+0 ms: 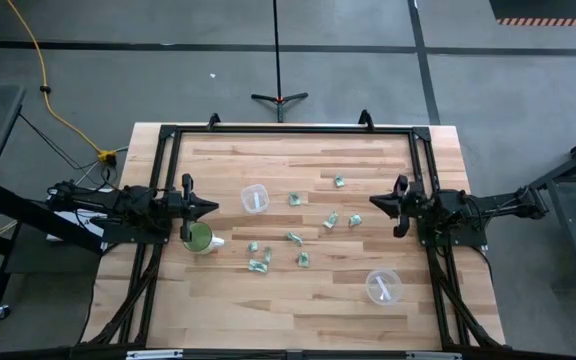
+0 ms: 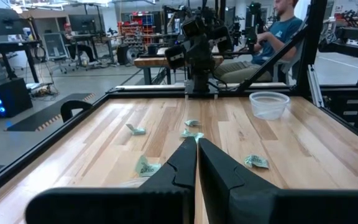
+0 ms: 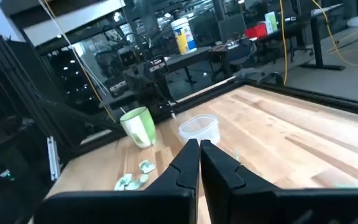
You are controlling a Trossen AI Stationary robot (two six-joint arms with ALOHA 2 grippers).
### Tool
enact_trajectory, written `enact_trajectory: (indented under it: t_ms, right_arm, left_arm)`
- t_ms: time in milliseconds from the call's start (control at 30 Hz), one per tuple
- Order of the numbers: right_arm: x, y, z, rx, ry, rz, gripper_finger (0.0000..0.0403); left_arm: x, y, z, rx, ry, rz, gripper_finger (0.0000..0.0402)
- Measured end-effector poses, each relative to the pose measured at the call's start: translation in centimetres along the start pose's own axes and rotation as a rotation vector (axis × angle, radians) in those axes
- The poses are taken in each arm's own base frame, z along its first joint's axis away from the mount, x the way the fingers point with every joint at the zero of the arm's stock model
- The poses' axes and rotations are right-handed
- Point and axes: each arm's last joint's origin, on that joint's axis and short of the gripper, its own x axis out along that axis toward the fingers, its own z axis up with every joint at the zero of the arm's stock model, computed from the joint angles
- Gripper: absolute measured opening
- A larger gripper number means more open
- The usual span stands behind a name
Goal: Pick and place items into bin
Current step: Put the green stevia packet into the bottom transparent bin
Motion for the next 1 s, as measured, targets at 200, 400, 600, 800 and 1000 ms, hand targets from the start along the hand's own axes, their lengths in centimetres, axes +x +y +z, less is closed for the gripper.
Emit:
enact_trajectory:
  t_ms: [200, 400, 600, 800, 1000]
  right_arm:
    - [0.0, 0.0, -0.1, -0.057, 0.017, 0.005, 0.0017]
    - [0.3, -0.2, -0.4, -0.108, 0.038, -0.046, 0.0068]
    - [0.8, -0.4, -1.1, -0.085, 0.091, -0.12, 0.0169]
    - [1.3, -0.8, -1.5, -0.199, 0.13, -0.186, 0.026]
    - [1.8, -0.7, -1.4, -0.264, 0.139, -0.143, 0.0278]
  left_arm:
    - [0.0, 0.0, 0.1, -0.002, -0.007, 0.0, 0.0051]
    - [0.0, 0.0, 0.0, -0.001, -0.001, 0.0, 0.0051]
    - [0.0, 0.0, 0.1, -0.004, -0.012, 0.0, 0.0051]
    - [0.0, 0.0, 0.2, -0.006, -0.015, 0.001, 0.0051]
    - [0.0, 0.0, 0.2, -0.011, -0.016, 0.001, 0.0051]
